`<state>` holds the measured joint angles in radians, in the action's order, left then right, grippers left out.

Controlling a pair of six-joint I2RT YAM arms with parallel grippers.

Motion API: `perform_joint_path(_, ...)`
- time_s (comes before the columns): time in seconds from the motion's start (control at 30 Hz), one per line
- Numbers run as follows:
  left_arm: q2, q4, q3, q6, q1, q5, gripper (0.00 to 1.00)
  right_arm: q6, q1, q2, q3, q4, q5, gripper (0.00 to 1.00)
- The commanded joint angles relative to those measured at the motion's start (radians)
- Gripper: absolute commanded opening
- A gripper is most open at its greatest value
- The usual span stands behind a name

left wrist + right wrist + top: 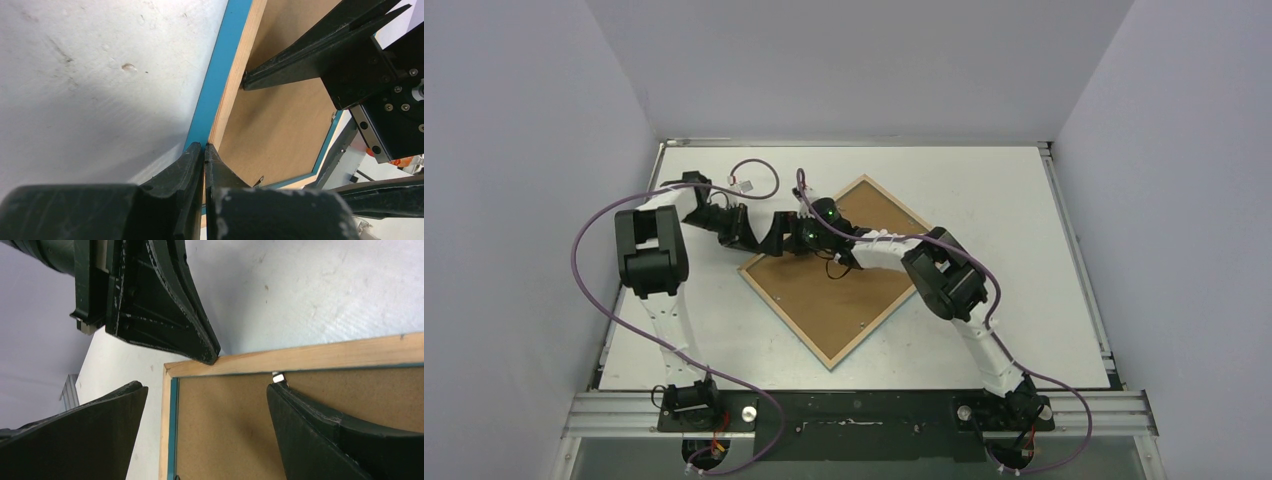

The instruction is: Put the photo into the frame

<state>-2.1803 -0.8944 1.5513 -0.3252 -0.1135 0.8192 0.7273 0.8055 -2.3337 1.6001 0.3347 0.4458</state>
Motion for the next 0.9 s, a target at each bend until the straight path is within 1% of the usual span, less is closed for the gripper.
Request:
perform_joint_path(0.0,0.032,-0.070,0.039,-0.010,0.021,0.005,0.03,0.022,-0.031,0.138,-0.077,0.024,0.052,0.96)
perform_joint_path(0.03,0.039,-0.067,0.047,-0.004,0.022,0.007,0.05,0.024,-0.044,0.165,-0.089,0.019,0.059,0.97)
perform_joint_path(0.13,0.054,-0.049,0.082,0.028,0.026,0.003,0.18,0.011,-0.097,0.243,-0.130,0.003,0.062,0.98)
perform_joint_path(0.23,0.036,-0.034,0.137,0.059,0.037,-0.003,0.29,-0.024,-0.150,0.296,-0.171,-0.036,0.058,0.99)
perform_joint_path(0.3,0.015,-0.015,0.176,0.085,0.050,-0.008,0.33,-0.034,-0.183,0.327,-0.211,-0.043,0.046,0.99)
perform_joint_path(0.47,-0.066,0.031,0.298,0.144,0.105,-0.012,0.35,-0.041,-0.247,0.404,-0.318,-0.042,0.005,0.99)
perform_joint_path(0.5,-0.087,0.043,0.322,0.160,0.139,-0.011,0.35,-0.040,-0.265,0.418,-0.344,-0.043,-0.001,0.99)
perform_joint_path(0.63,-0.185,0.036,0.452,0.201,0.205,-0.005,0.36,-0.046,-0.320,0.460,-0.402,-0.043,-0.013,0.98)
perform_joint_path(0.73,-0.233,0.061,0.512,0.237,0.240,-0.018,0.34,-0.069,-0.341,0.437,-0.386,-0.047,0.007,0.96)
perform_joint_path(0.87,-0.269,0.113,0.559,0.286,0.256,-0.071,0.30,-0.098,-0.354,0.348,-0.298,-0.056,0.076,0.96)
